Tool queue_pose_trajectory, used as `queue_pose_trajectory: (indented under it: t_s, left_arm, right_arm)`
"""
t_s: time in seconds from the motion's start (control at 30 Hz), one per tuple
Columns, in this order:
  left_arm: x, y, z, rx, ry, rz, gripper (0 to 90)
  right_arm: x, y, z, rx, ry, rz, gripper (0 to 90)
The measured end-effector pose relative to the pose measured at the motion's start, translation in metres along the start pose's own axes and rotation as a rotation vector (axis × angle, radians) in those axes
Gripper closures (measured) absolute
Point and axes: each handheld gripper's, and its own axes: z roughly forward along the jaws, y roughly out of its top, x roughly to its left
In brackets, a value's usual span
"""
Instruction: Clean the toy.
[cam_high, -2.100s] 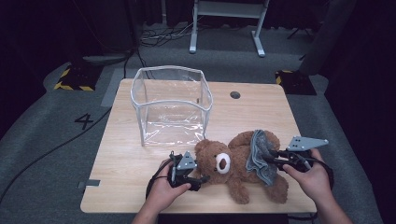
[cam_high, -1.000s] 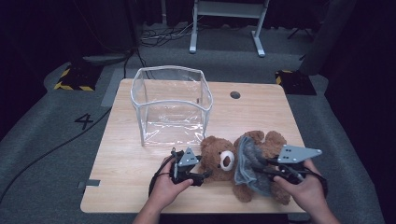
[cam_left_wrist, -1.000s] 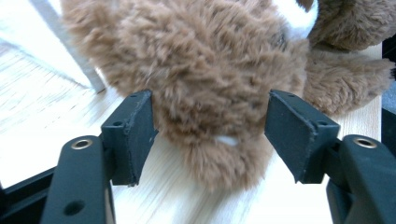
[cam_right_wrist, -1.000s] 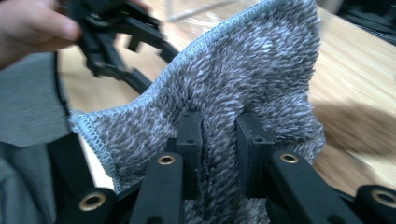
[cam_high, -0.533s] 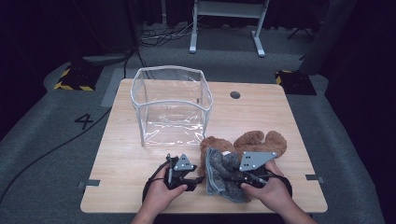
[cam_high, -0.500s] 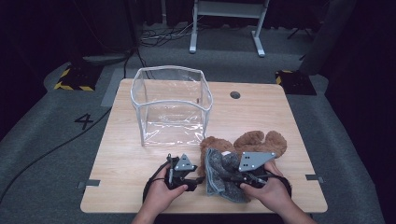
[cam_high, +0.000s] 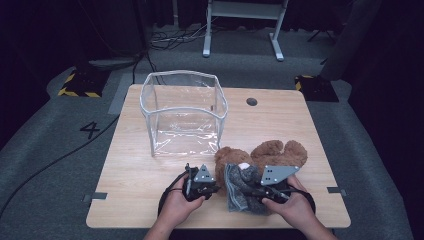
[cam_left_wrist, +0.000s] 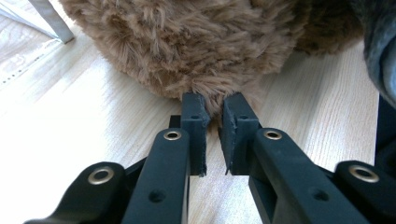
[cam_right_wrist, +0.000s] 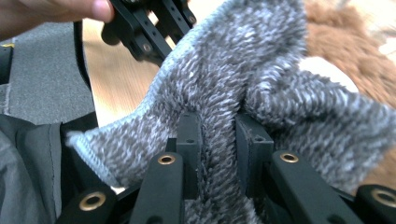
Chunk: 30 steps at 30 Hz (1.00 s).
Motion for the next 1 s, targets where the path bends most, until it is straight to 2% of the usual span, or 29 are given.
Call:
queue_pose_trajectory:
  t_s: [0.07,0.23,0.37,0.43,0.5,0.6,0.67,0.7,0.87,1.0]
  left_arm:
    - [0.001,0.001,-0.002,-0.008,0.007,0.009,81.6]
    - [0.003,0.0,-0.006,-0.036,0.02,-0.004,82.5]
    - [0.005,0.0,-0.01,-0.056,0.022,-0.017,86.8]
    - [0.006,0.0,-0.013,-0.075,0.013,-0.034,86.9]
    - [0.007,0.0,-0.014,-0.082,0.008,-0.031,85.1]
    - [0.005,0.0,-0.012,-0.072,0.004,-0.017,79.6]
    - [0.003,0.001,-0.009,-0.065,0.001,-0.01,72.8]
    - [0.001,0.002,-0.008,-0.068,0.0,-0.014,67.0]
    - [-0.008,0.009,-0.003,-0.097,0.024,0.016,40.3]
    - [-0.016,0.015,-0.004,-0.118,0.018,0.048,33.5]
  right_arm:
    - [-0.002,-0.004,-0.005,0.006,-0.009,0.009,73.9]
    - [-0.009,-0.02,-0.02,0.007,-0.044,0.046,73.9]
    - [-0.017,-0.031,-0.034,-0.002,-0.072,0.079,74.2]
    - [-0.019,-0.036,-0.04,-0.008,-0.084,0.09,74.2]
    - [-0.021,-0.041,-0.047,-0.011,-0.095,0.104,74.2]
    - [-0.021,-0.049,-0.057,-0.01,-0.119,0.114,74.2]
    - [-0.021,-0.055,-0.064,-0.009,-0.133,0.124,74.2]
    - [-0.021,-0.059,-0.069,-0.012,-0.144,0.13,74.2]
    - [-0.022,-0.069,-0.081,-0.012,-0.175,0.153,74.2]
    - [-0.023,-0.072,-0.082,-0.016,-0.179,0.159,74.1]
